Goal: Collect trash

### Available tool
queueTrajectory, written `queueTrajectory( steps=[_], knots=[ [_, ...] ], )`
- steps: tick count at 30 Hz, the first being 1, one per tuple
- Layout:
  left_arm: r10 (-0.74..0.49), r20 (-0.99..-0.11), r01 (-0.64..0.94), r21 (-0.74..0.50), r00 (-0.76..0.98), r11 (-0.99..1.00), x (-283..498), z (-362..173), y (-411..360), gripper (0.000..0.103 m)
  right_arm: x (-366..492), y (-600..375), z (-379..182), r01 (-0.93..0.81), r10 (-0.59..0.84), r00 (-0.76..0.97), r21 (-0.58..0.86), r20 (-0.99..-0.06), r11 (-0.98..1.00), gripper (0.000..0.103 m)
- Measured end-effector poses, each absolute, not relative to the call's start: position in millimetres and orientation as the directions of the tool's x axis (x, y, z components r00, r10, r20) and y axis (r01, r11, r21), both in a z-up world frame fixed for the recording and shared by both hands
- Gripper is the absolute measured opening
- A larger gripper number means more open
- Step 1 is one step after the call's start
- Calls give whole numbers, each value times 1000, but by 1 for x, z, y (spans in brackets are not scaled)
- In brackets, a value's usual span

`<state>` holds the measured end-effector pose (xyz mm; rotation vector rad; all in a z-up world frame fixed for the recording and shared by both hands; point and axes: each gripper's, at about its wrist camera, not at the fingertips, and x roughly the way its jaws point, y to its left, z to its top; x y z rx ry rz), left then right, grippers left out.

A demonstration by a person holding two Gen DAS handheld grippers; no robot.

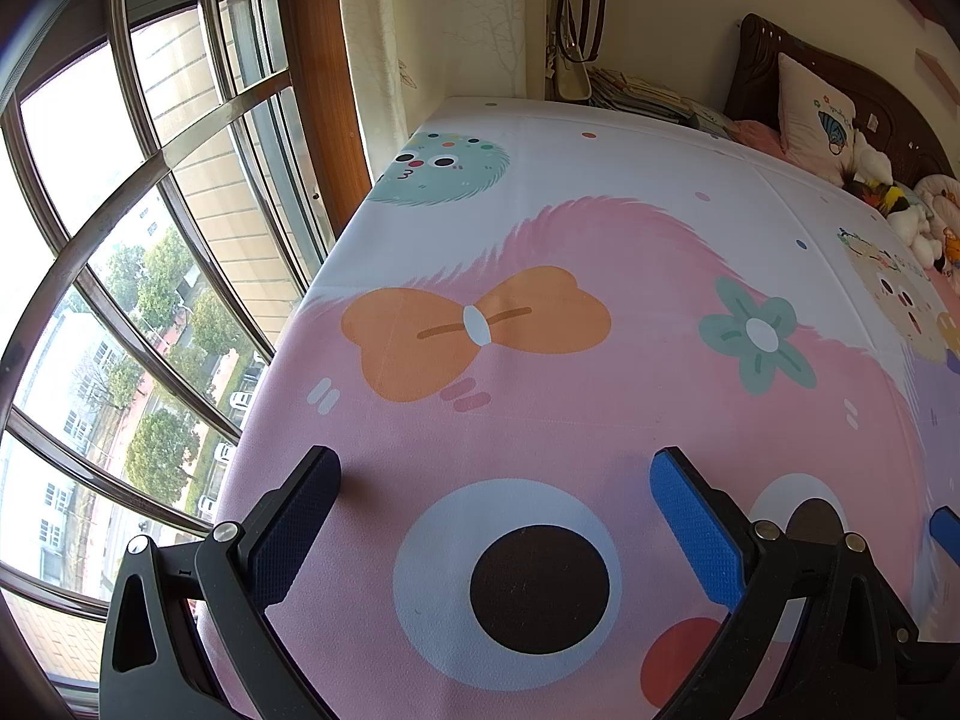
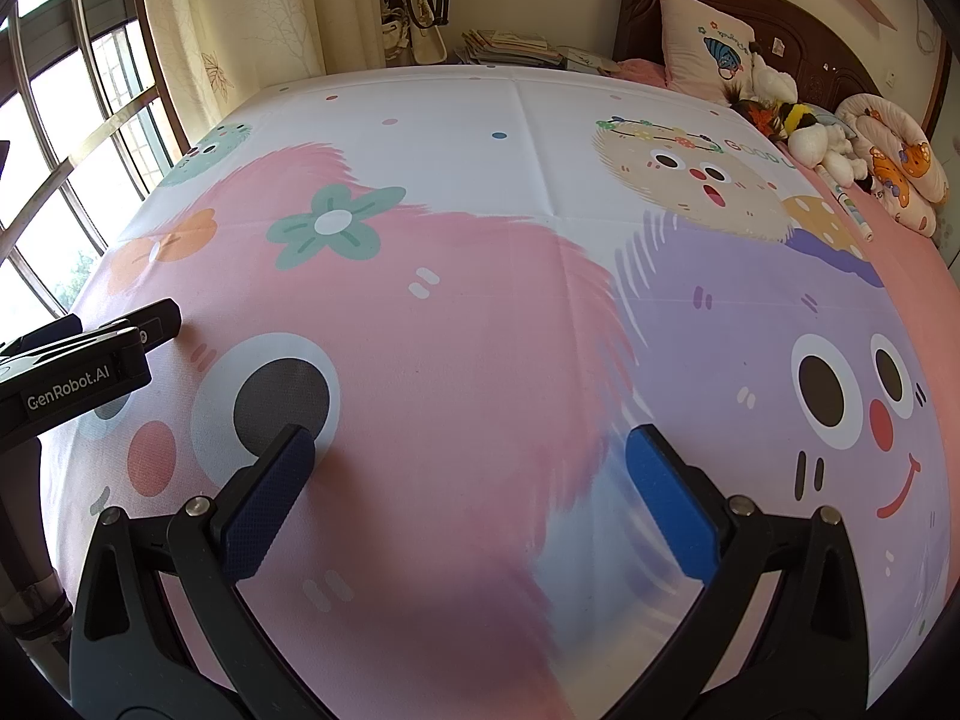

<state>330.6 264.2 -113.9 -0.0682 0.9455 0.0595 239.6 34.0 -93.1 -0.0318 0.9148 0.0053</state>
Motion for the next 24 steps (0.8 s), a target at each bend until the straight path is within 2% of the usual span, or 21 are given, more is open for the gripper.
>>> queueTrajectory(
  steps=[24],
  knots=[
    [21,-812,-81,-32,584,996,331,-114,264,102,240,34,-92,-18,-9,610,-25,-792,1000,103]
  ],
)
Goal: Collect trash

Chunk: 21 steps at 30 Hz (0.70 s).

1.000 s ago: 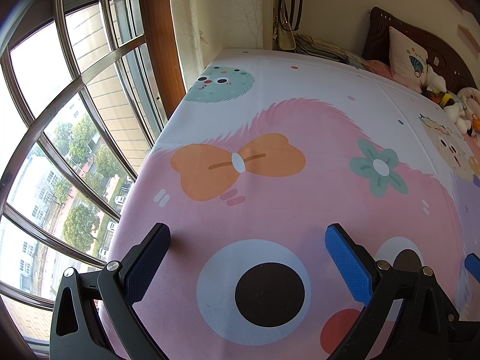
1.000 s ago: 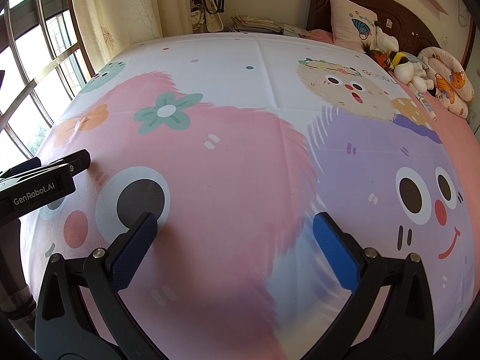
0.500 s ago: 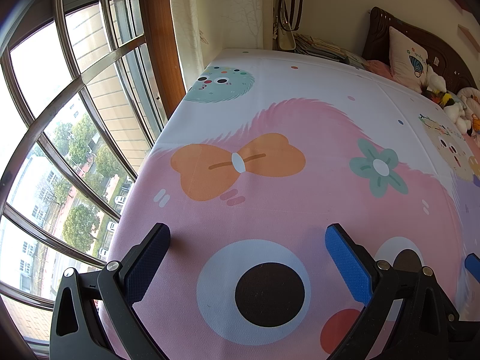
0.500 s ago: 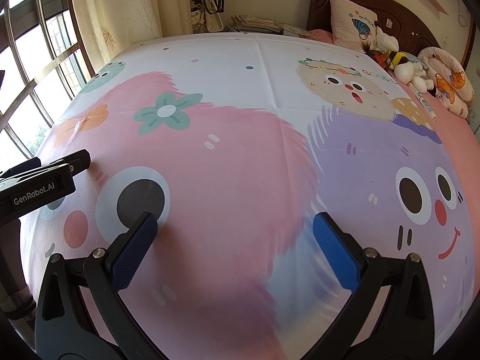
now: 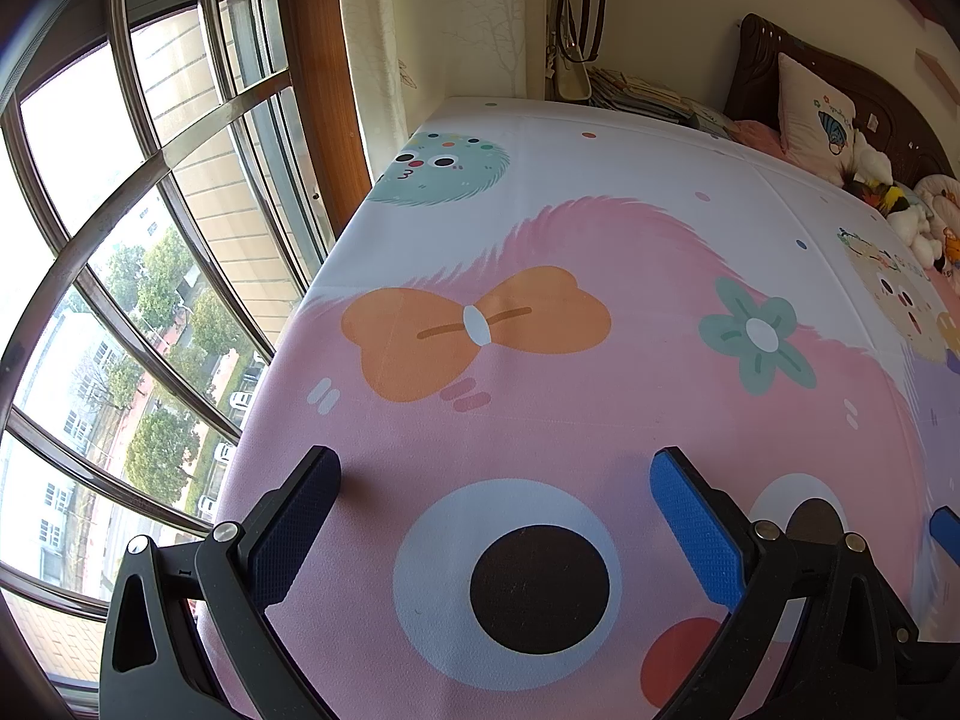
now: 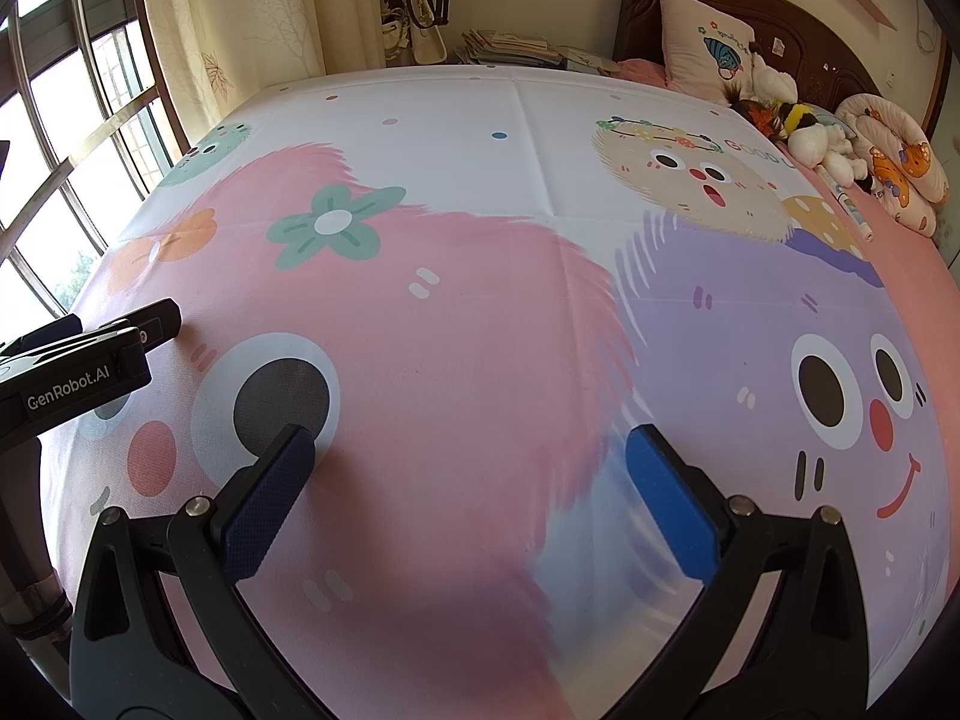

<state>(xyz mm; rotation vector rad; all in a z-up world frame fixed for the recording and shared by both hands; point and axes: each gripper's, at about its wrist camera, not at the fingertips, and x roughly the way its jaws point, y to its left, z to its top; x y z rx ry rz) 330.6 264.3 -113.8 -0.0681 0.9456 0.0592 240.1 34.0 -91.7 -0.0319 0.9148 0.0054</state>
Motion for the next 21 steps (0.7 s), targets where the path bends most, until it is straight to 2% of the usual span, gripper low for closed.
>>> queueTrajectory(
  steps=[21],
  knots=[
    [20,-811,-80,-32,584,996,331,-114,265,102,238,34,-95,-18,-9,610,-25,-792,1000,103]
  ],
)
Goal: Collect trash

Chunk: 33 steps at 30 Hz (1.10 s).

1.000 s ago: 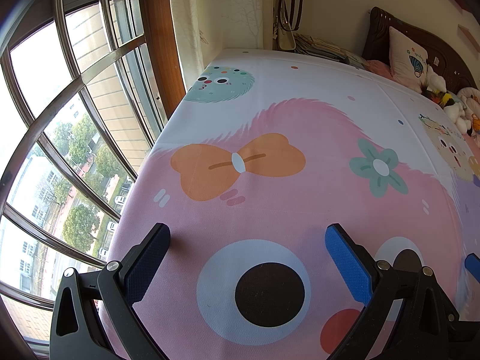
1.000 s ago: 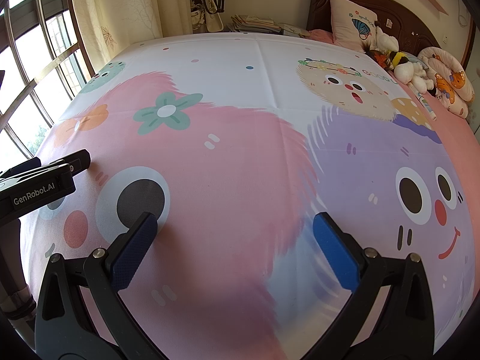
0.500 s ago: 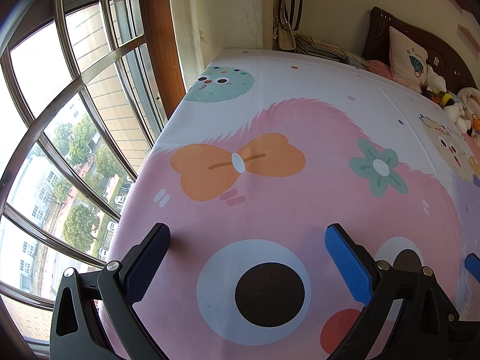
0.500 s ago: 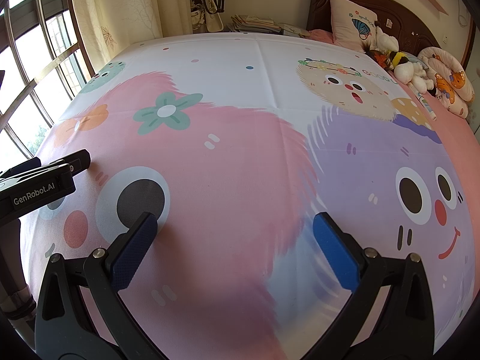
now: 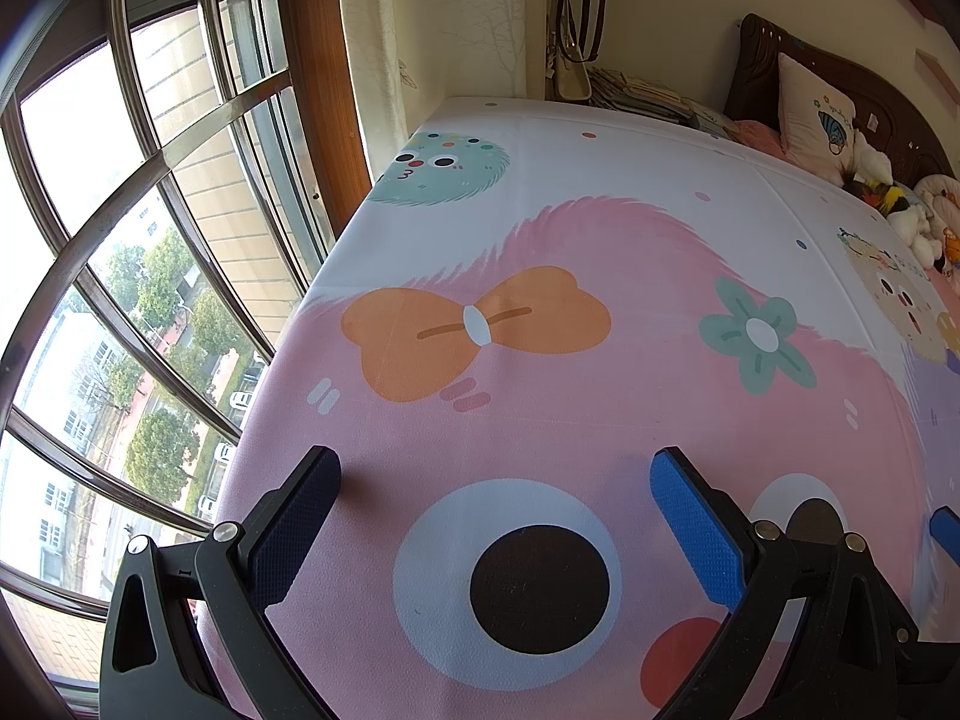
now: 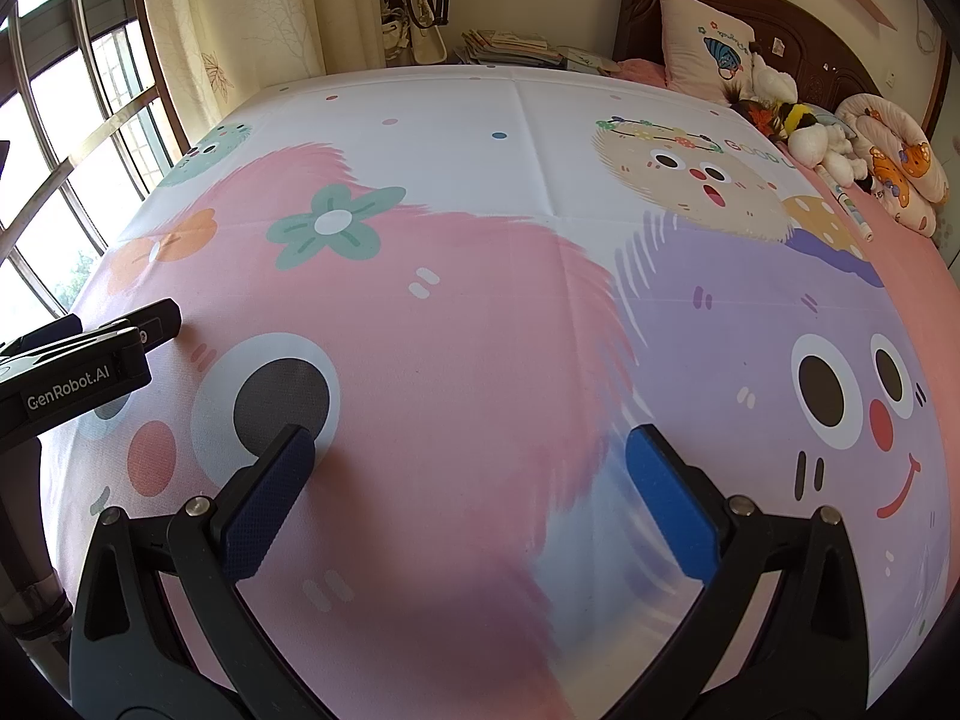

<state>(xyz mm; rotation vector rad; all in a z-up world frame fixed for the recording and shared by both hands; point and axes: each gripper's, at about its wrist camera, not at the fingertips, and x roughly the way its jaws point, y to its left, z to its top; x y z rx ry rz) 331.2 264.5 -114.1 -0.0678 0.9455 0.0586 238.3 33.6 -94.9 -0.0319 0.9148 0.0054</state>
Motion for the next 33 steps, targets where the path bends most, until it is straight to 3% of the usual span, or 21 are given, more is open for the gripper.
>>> queueTrajectory(
  steps=[33],
  knots=[
    [20,-812,-79,-32,584,996,332,-114,265,102,240,34,-93,-18,-9,610,-25,-792,1000,103]
  ],
)
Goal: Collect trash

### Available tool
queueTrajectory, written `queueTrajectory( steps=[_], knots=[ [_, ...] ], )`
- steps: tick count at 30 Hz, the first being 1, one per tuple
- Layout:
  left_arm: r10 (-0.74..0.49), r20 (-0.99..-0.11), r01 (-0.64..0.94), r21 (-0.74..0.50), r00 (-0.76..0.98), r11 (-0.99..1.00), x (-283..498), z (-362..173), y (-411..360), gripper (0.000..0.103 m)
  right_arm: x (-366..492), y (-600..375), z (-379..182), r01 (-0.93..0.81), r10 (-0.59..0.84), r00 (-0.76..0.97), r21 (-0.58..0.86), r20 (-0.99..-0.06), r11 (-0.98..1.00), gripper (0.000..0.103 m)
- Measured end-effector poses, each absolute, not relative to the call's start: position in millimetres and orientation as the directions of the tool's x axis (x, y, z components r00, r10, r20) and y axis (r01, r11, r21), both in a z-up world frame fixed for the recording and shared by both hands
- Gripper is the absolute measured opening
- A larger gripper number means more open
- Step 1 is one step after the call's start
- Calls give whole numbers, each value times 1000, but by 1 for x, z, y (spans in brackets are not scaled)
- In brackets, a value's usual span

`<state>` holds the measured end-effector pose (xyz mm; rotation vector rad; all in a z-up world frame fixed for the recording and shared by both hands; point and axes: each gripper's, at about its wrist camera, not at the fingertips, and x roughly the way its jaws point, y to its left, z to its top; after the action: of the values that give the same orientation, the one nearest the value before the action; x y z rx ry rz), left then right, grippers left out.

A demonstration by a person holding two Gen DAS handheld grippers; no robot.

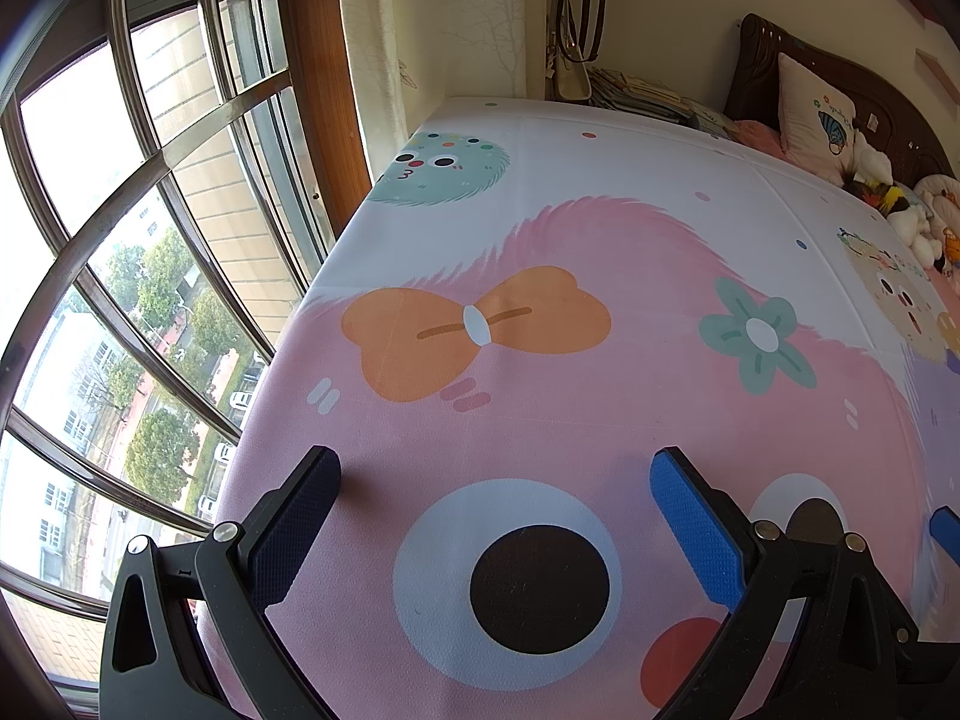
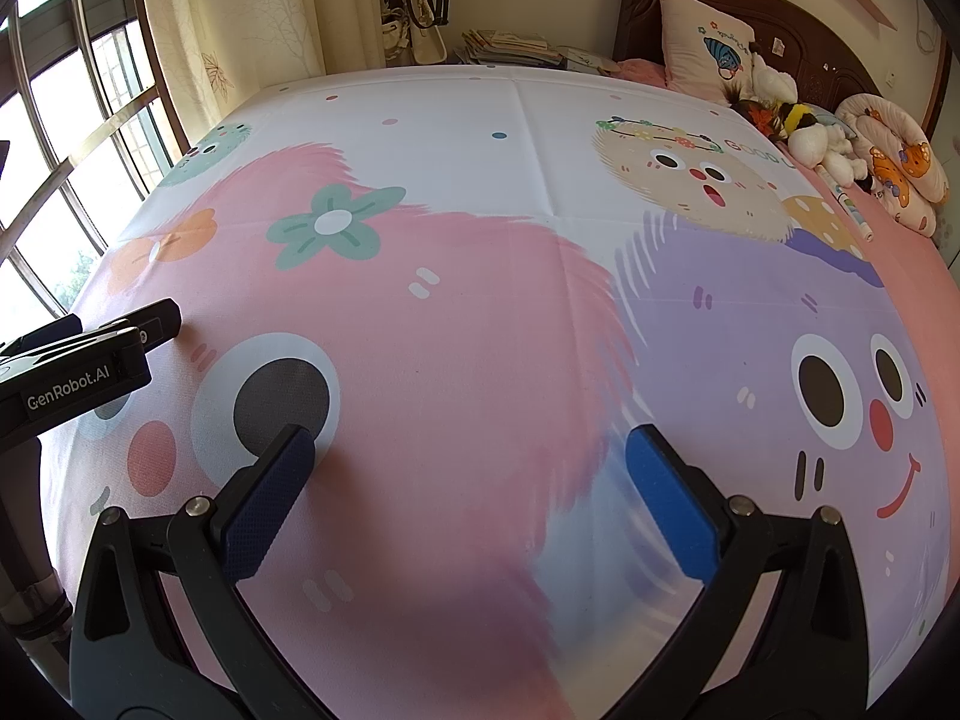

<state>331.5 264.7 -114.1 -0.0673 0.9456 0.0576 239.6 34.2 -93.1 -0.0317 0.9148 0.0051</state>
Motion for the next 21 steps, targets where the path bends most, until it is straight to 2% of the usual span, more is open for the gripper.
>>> queueTrajectory(
  steps=[21],
  knots=[
    [19,-811,-78,-32,584,996,331,-114,265,102,240,35,-93,-18,-9,610,-25,-792,1000,103]
  ],
)
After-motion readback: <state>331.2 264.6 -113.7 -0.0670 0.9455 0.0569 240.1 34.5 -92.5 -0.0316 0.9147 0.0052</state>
